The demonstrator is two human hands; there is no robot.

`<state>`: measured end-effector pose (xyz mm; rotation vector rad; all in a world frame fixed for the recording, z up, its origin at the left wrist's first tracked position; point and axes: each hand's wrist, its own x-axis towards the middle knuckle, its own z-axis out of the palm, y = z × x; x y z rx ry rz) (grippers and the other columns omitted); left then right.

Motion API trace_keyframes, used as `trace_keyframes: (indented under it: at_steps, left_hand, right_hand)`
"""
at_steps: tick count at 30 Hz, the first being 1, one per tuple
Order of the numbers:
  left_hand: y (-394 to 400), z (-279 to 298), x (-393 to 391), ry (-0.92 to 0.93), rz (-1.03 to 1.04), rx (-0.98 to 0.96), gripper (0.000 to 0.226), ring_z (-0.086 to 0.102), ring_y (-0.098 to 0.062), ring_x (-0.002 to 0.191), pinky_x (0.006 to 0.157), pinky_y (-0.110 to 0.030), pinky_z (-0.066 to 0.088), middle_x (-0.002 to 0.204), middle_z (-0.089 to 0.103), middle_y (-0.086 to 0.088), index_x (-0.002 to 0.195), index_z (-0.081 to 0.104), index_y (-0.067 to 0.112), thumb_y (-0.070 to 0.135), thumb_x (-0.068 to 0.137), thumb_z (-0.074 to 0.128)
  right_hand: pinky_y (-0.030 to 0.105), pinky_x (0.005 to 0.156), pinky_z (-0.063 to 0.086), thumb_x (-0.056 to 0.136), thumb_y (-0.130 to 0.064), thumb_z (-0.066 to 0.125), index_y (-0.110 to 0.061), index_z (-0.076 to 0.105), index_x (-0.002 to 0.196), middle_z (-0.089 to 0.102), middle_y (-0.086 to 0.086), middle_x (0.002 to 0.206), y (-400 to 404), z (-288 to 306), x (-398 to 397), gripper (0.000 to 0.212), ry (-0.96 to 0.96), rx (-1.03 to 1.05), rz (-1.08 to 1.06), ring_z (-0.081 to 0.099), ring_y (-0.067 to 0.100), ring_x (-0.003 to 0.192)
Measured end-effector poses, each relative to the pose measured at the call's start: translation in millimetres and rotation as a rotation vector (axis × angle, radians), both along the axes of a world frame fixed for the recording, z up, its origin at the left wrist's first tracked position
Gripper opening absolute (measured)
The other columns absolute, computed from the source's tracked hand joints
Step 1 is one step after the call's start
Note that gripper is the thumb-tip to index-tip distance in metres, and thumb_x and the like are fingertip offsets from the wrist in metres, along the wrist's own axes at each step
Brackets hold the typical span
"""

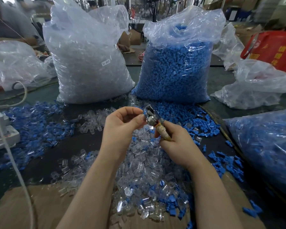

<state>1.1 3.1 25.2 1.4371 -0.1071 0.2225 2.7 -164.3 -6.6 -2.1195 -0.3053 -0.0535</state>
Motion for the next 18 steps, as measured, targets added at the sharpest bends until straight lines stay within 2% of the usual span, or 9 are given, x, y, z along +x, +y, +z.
trace_keyframes:
  at_steps: [4,9,13,15,18]
  left_hand:
    - [0.4,-0.4,-0.4,0.005,0.009,0.017,0.015,0.066,-0.005,0.068,0.067,-0.017,0.054,0.069,0.071,0.006,0.084,0.067,0.010,-0.005,0.085,0.066]
    - [0.5,-0.7,0.1,0.004,0.015,0.033,0.015,0.066,-0.006,0.069,0.068,-0.018,0.054,0.070,0.071,0.006,0.084,0.067,0.012,-0.003,0.085,0.067]
    - [19.4,2.4,1.3,0.050,0.073,0.065,0.014,0.070,-0.010,0.072,0.069,-0.019,0.056,0.077,0.075,0.001,0.083,0.071,0.017,0.004,0.080,0.073]
    - [43.8,-1.8,4.7,0.083,0.254,0.239,0.015,0.071,-0.012,0.075,0.071,-0.024,0.057,0.076,0.075,0.001,0.080,0.073,0.022,0.008,0.079,0.077]
    - [86.1,-16.7,7.0,0.211,0.590,0.669,0.013,0.068,-0.021,0.085,0.081,-0.035,0.053,0.081,0.073,0.000,0.077,0.071,0.026,0.016,0.080,0.078]
  right_hand:
    - [0.037,0.054,0.036,0.069,-0.022,0.048,-0.021,0.054,0.081,0.053,-0.011,0.064,0.8,-2.8,0.4,0.014,0.001,-0.019,-0.005,0.040,0.012,0.052]
    - [0.048,0.057,0.044,0.069,-0.023,0.048,-0.019,0.053,0.084,0.053,0.001,0.067,1.5,-1.1,0.1,0.016,-0.015,-0.054,-0.017,0.043,0.018,0.056]
    - [0.048,0.058,0.045,0.071,-0.024,0.051,-0.023,0.053,0.085,0.056,-0.001,0.070,2.5,-0.5,-0.5,0.015,-0.019,-0.059,-0.037,0.045,0.020,0.059]
    - [0.044,0.057,0.044,0.072,-0.026,0.050,-0.023,0.053,0.085,0.057,-0.003,0.069,0.3,-0.5,0.4,0.013,-0.044,-0.063,-0.103,0.049,0.019,0.060]
    - [0.041,0.055,0.041,0.079,-0.024,0.054,-0.022,0.053,0.085,0.057,-0.001,0.068,-5.6,-2.7,2.8,0.006,-0.085,-0.092,-0.191,0.050,0.020,0.060]
